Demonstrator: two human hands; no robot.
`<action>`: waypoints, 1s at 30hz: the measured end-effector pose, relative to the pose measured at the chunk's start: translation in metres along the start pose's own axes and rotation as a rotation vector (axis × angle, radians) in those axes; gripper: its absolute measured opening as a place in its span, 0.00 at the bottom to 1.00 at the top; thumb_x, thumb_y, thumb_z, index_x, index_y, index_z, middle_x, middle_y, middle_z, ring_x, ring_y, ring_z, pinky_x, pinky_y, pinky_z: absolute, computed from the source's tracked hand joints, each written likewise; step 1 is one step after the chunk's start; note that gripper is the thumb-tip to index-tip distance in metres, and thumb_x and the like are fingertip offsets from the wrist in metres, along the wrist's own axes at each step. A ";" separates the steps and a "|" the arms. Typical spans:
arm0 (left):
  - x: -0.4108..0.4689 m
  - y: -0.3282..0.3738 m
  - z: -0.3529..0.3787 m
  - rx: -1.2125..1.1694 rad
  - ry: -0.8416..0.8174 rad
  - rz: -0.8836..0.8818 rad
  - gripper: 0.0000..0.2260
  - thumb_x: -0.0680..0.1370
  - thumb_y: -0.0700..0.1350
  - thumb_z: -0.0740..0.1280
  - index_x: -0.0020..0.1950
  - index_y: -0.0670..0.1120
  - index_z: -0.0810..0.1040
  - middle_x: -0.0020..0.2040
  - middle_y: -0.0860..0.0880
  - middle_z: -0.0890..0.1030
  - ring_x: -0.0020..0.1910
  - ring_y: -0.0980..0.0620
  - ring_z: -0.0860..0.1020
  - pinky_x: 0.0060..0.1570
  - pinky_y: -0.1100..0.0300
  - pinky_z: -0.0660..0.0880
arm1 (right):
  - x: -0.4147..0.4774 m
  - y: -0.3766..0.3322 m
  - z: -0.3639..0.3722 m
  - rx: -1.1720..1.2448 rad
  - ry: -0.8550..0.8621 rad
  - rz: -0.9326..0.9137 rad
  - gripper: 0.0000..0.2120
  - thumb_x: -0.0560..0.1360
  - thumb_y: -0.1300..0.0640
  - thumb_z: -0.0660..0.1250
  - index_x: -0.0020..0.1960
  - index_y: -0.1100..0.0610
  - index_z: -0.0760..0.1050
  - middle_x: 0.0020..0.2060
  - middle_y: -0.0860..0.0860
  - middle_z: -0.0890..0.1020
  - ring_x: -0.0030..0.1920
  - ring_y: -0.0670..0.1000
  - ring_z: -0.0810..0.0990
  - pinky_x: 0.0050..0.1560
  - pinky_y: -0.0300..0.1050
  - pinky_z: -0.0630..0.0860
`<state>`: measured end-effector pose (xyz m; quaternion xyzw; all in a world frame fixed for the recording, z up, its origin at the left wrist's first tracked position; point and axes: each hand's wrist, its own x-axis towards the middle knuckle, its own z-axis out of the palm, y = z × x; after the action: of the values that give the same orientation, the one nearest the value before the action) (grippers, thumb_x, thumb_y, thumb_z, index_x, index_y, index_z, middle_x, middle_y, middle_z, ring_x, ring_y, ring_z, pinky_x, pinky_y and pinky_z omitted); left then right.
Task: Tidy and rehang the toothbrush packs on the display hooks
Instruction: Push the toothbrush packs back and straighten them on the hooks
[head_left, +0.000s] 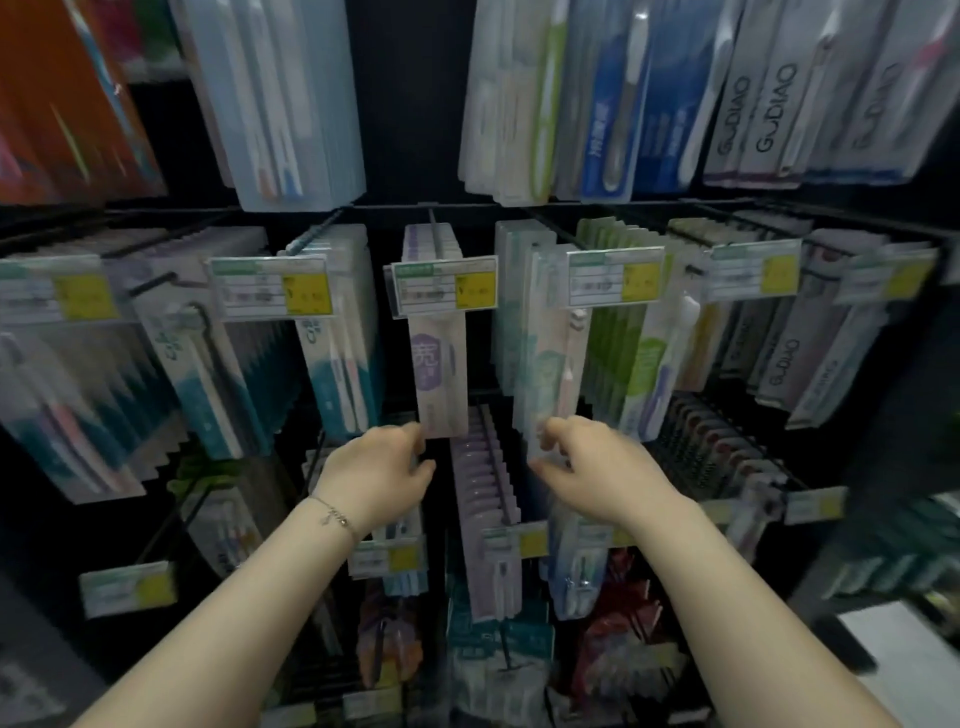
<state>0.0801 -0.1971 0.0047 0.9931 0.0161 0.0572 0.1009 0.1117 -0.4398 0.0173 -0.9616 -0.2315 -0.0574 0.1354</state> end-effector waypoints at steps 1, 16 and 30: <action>0.001 0.000 0.000 0.003 0.003 0.004 0.13 0.82 0.56 0.60 0.62 0.51 0.74 0.54 0.52 0.78 0.50 0.50 0.78 0.48 0.52 0.79 | 0.001 0.002 0.000 0.004 0.004 0.004 0.15 0.80 0.42 0.60 0.60 0.51 0.72 0.52 0.49 0.77 0.49 0.52 0.79 0.46 0.51 0.79; 0.031 0.048 0.013 0.007 -0.018 0.100 0.12 0.82 0.56 0.61 0.60 0.52 0.76 0.52 0.51 0.81 0.49 0.48 0.80 0.46 0.52 0.81 | 0.005 0.030 -0.002 -0.005 0.064 0.036 0.14 0.80 0.42 0.58 0.56 0.51 0.71 0.45 0.47 0.73 0.41 0.48 0.73 0.35 0.45 0.69; 0.070 0.134 0.042 0.145 -0.151 -0.177 0.19 0.80 0.63 0.59 0.42 0.49 0.76 0.37 0.51 0.80 0.37 0.50 0.80 0.36 0.59 0.75 | 0.002 0.127 -0.044 -0.031 0.013 -0.168 0.13 0.80 0.42 0.59 0.52 0.51 0.71 0.41 0.48 0.76 0.40 0.53 0.78 0.39 0.52 0.79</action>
<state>0.1568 -0.3333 -0.0018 0.9940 0.1003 -0.0280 0.0343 0.1699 -0.5603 0.0303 -0.9403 -0.3098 -0.0785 0.1168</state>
